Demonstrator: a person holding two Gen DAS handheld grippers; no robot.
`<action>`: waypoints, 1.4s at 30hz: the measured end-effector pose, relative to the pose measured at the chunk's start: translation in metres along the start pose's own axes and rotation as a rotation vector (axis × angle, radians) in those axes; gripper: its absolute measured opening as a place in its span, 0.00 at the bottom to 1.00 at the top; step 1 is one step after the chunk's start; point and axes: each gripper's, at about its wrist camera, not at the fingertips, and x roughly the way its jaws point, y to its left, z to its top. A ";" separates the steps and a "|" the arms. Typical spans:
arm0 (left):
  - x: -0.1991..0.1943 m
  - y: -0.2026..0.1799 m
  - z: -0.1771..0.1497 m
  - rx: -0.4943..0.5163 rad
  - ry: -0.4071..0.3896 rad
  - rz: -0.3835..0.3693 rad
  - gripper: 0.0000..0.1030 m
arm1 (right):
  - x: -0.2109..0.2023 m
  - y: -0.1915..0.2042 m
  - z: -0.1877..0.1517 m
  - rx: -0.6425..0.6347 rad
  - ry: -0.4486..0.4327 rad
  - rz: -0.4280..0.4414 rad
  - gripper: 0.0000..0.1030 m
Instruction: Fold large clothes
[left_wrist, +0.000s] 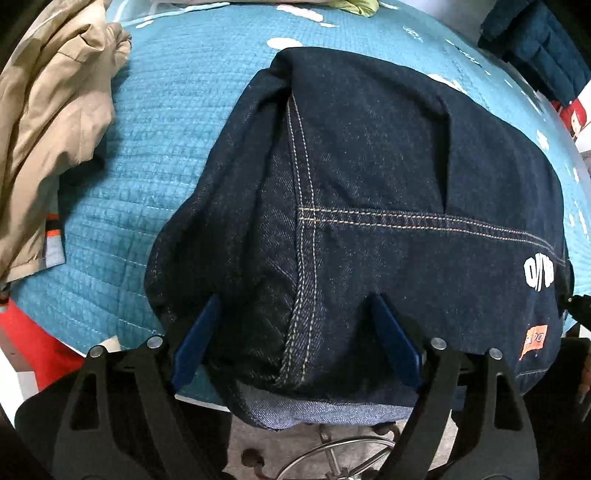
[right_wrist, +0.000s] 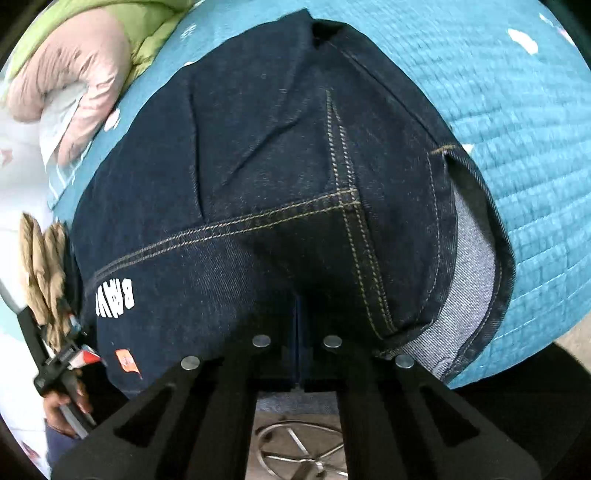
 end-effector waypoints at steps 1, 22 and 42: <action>-0.003 0.002 0.002 -0.010 0.001 -0.007 0.82 | -0.004 0.005 0.002 -0.001 0.006 -0.018 0.00; -0.016 0.082 -0.002 -0.353 -0.065 -0.078 0.87 | 0.084 0.185 0.096 -0.180 -0.068 -0.008 0.00; -0.046 0.045 -0.002 -0.177 -0.172 -0.134 0.09 | 0.047 0.129 -0.021 -0.160 -0.025 0.107 0.04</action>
